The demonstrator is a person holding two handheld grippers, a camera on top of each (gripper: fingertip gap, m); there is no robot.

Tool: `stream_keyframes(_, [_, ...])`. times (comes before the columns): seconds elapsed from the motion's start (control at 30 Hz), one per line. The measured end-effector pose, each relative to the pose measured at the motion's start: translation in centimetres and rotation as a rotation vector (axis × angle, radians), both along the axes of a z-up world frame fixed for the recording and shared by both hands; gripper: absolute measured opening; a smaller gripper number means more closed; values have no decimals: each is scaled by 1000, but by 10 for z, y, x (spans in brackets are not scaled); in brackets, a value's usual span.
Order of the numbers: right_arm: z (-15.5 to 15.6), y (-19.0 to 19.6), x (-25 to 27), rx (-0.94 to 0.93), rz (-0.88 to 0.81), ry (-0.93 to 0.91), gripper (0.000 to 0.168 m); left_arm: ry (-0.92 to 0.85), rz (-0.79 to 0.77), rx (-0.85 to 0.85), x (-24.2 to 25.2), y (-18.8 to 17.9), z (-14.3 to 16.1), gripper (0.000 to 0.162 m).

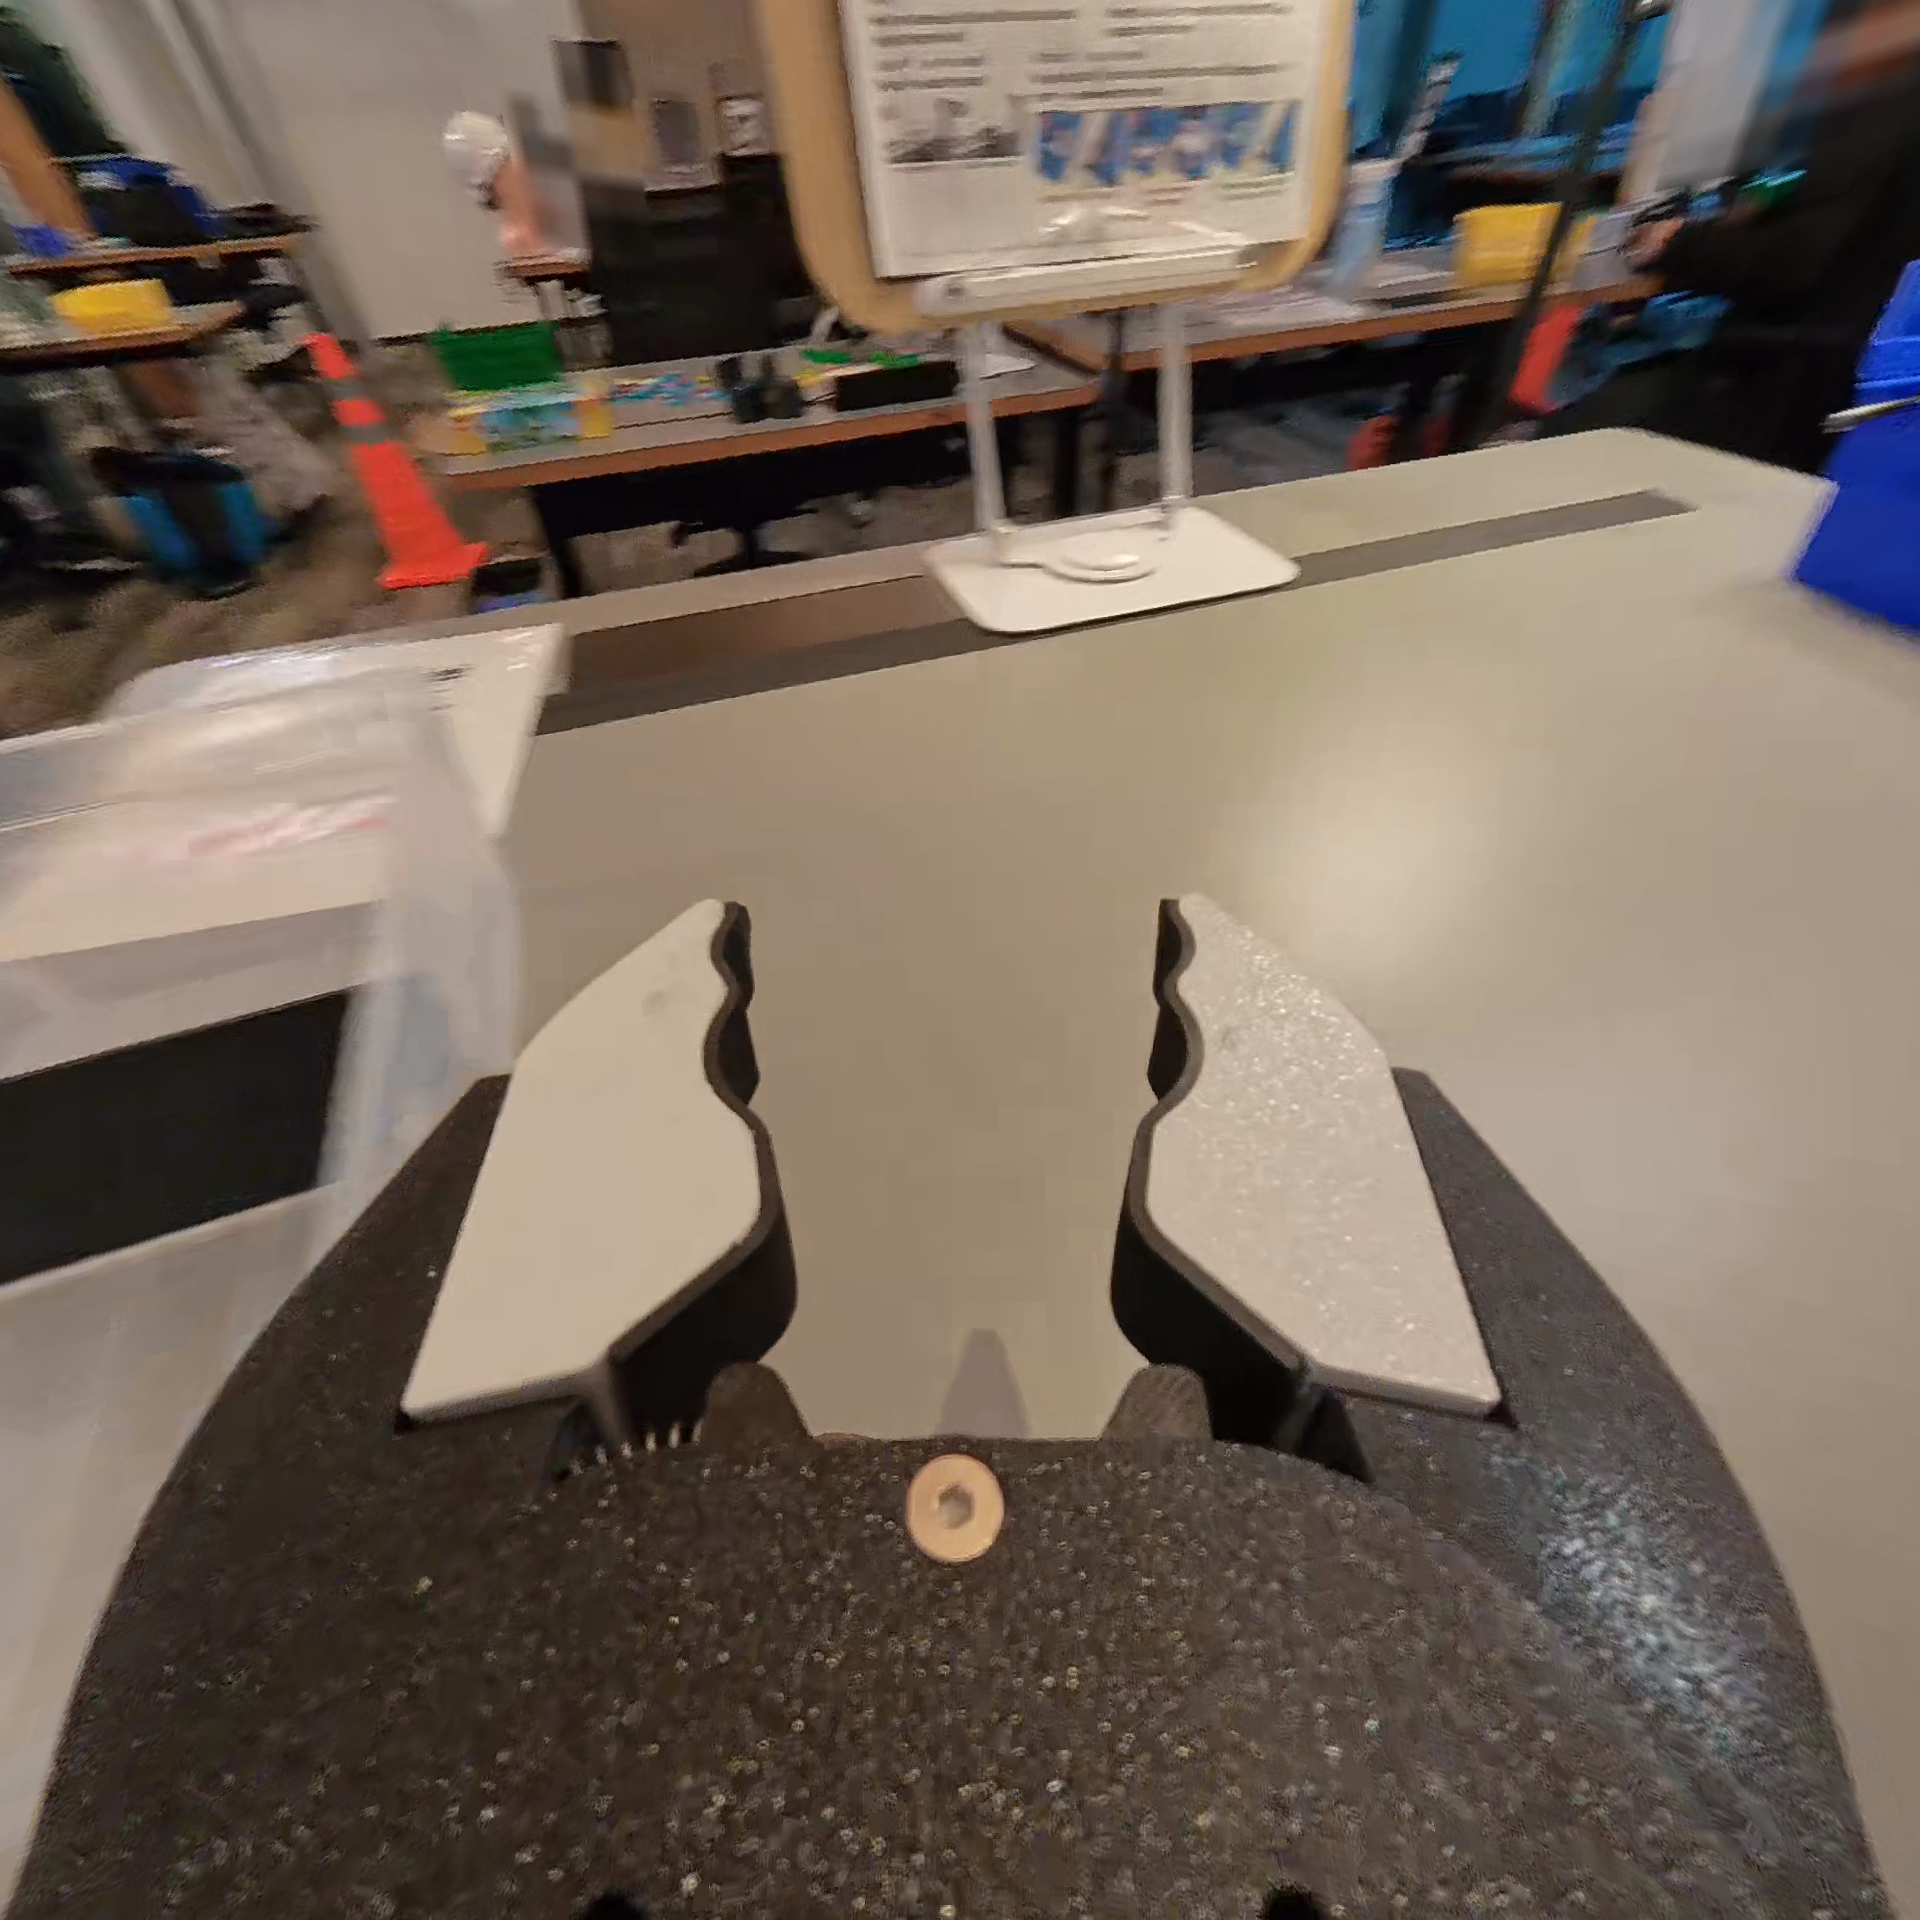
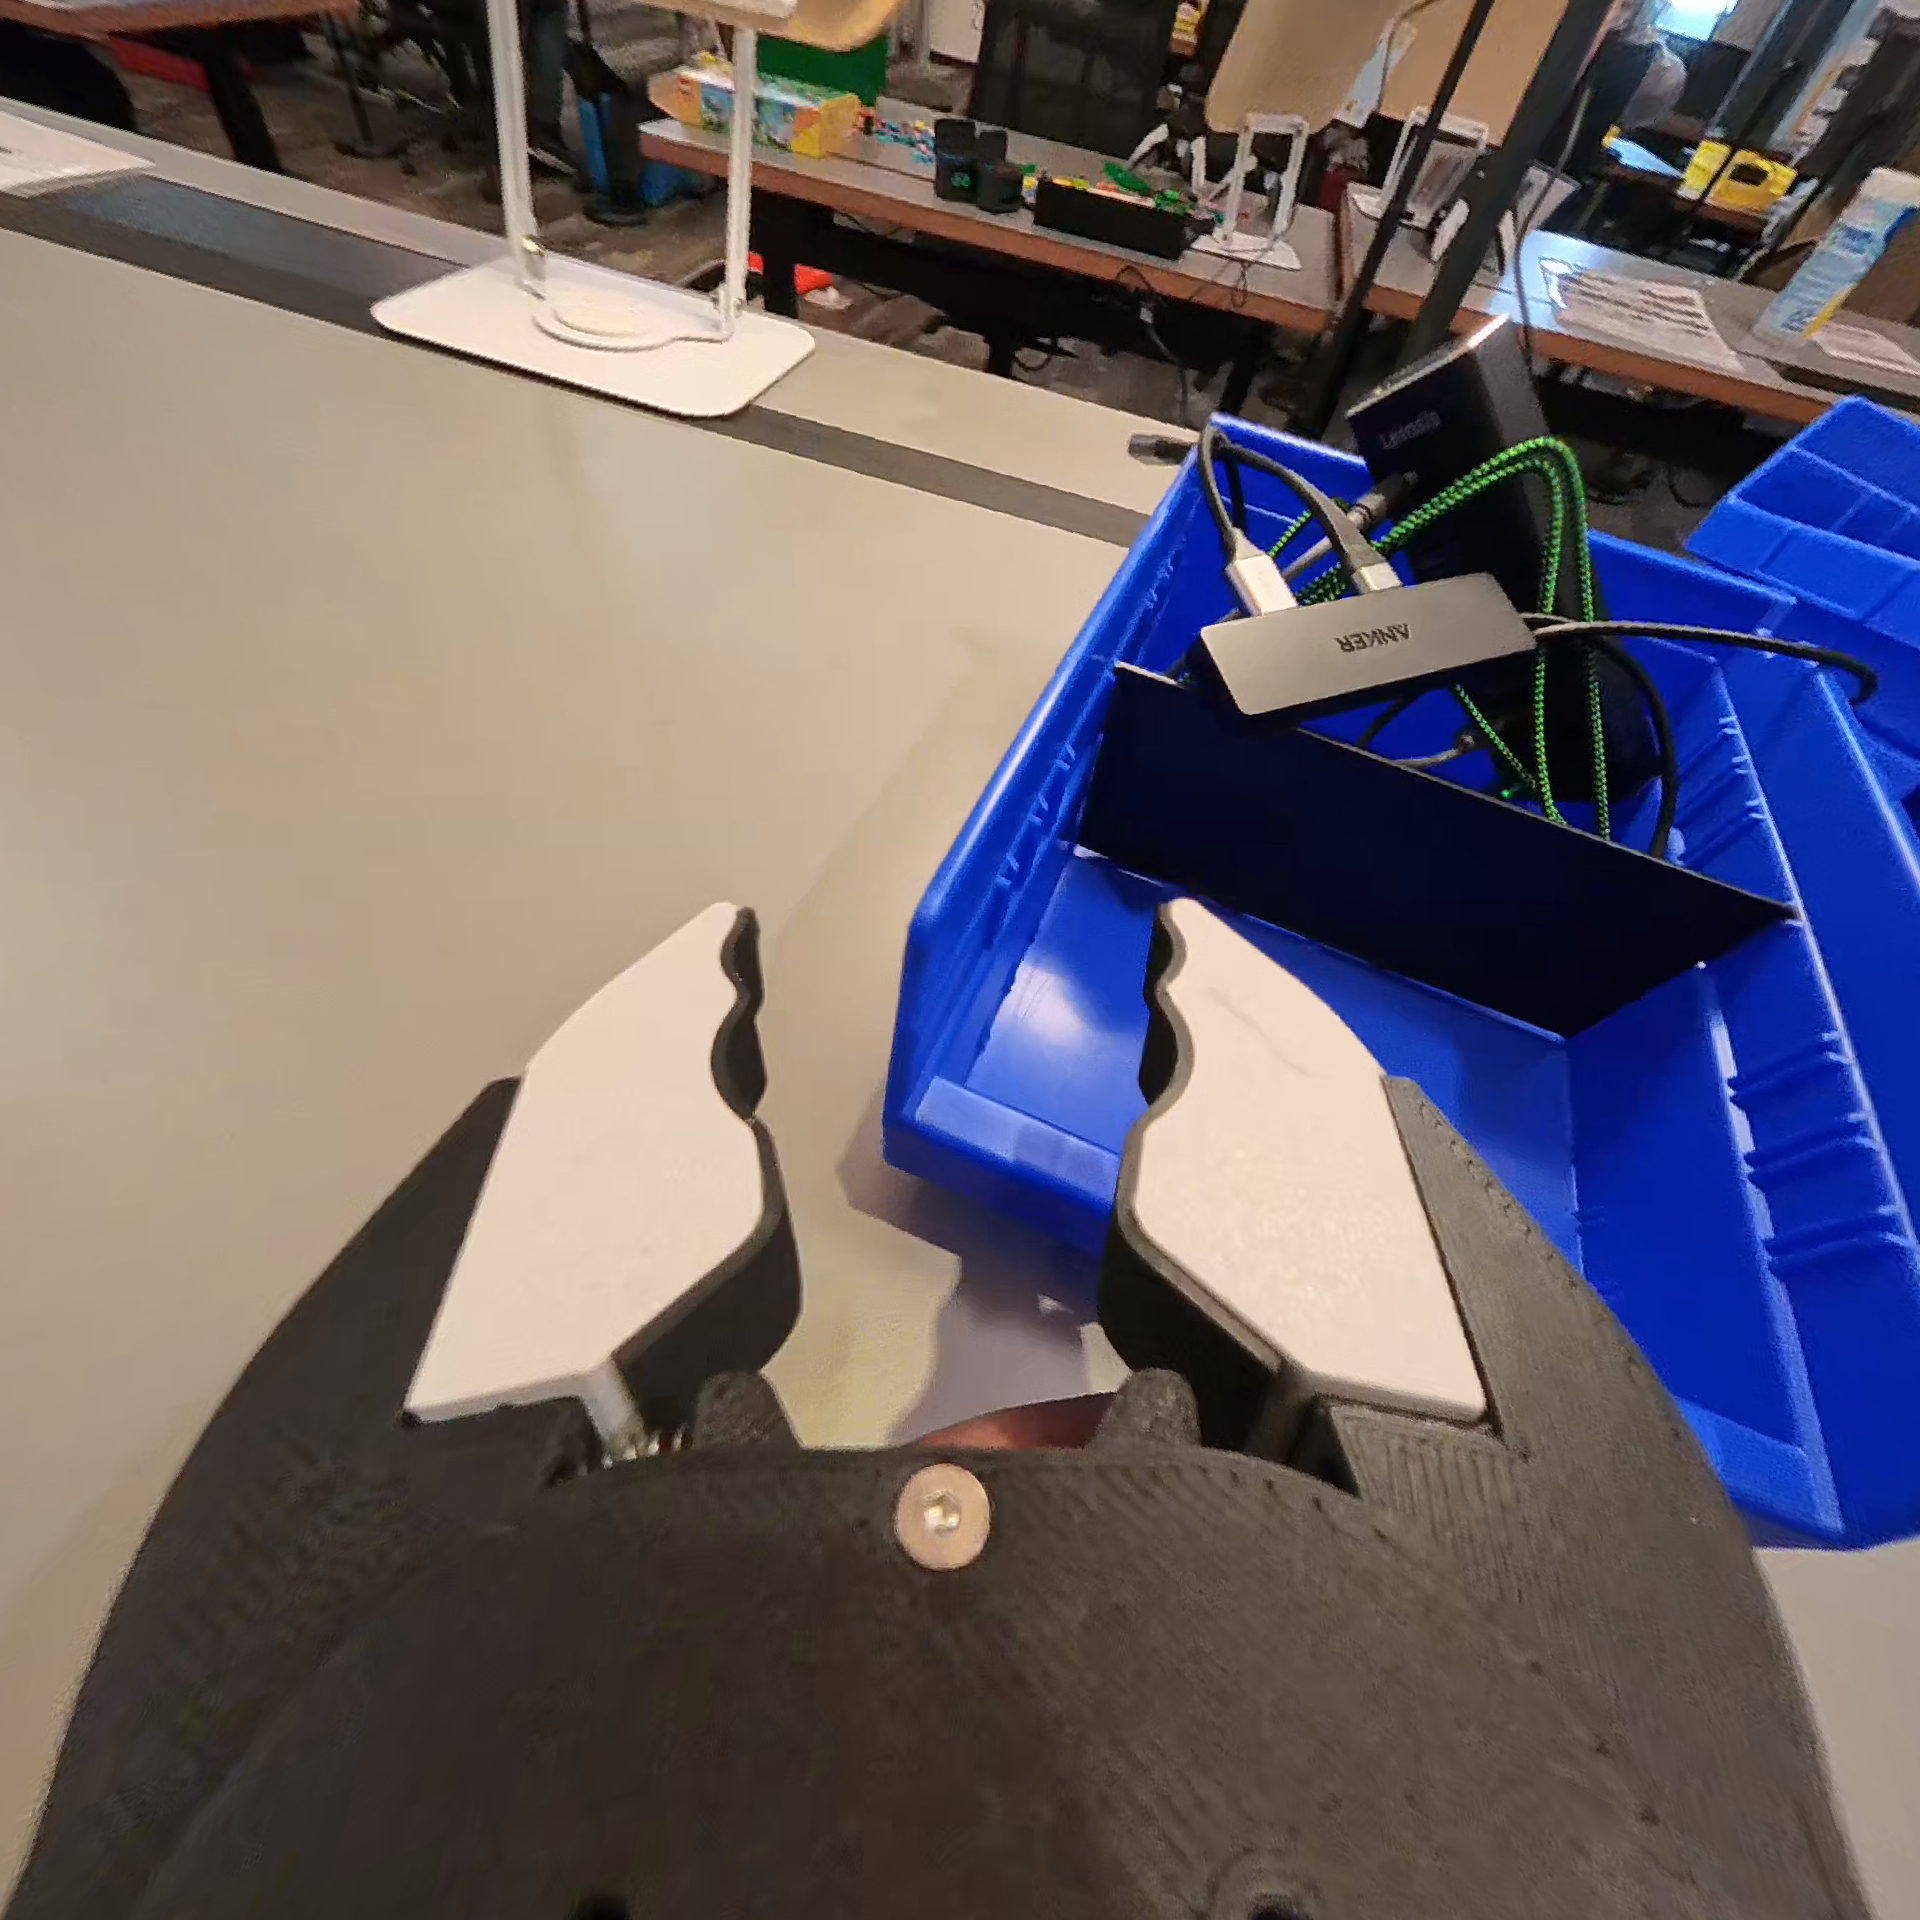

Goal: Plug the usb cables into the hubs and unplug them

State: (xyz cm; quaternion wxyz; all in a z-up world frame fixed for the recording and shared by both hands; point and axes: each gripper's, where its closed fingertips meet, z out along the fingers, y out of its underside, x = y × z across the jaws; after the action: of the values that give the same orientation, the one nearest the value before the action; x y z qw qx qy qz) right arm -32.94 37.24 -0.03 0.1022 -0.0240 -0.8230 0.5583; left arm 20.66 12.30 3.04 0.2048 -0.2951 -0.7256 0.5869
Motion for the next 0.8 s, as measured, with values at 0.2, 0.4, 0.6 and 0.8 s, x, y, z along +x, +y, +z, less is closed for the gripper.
stream_keyframes(0.2, [-1,3,-5,-10,-55,20,69,-73,234,133,92,-19,-8,75])
stream_keyframes(0.4, [-10,10,-17,50,-120,21,68,-74,318,213,124,-29,-35,76])
stream_keyframes(0.6, [-17,-4,-17,61,-99,-23,53,-187,292,310,124,-33,-70,63])
stream_keyframes(0.8, [-15,-18,-13,55,-112,26,28,-221,267,324,124,-32,-78,26])
